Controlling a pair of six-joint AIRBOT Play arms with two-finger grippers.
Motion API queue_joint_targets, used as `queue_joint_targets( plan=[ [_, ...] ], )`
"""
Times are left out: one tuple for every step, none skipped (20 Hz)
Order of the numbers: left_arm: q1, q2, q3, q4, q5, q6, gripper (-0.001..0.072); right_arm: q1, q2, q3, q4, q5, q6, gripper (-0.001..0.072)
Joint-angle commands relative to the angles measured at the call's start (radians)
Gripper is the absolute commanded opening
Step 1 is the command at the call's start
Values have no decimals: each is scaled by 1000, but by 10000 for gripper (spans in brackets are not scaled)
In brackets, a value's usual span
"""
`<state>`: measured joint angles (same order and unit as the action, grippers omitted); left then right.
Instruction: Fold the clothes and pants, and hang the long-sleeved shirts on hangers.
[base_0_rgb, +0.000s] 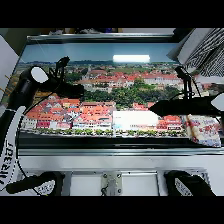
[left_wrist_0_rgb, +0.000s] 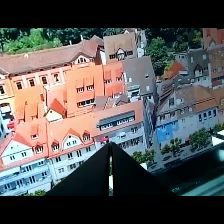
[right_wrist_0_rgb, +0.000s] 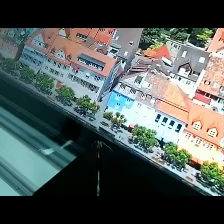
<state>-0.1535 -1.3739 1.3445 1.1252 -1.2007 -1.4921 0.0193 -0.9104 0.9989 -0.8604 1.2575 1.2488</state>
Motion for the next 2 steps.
queue_joint_targets(
  plan=[
    [0,0,0,0,0,0,11,6,-1,0,2,3,0,13],
    [0,0,0,0,0,0,11,6,-1,0,2,3,0,14]
  ],
)
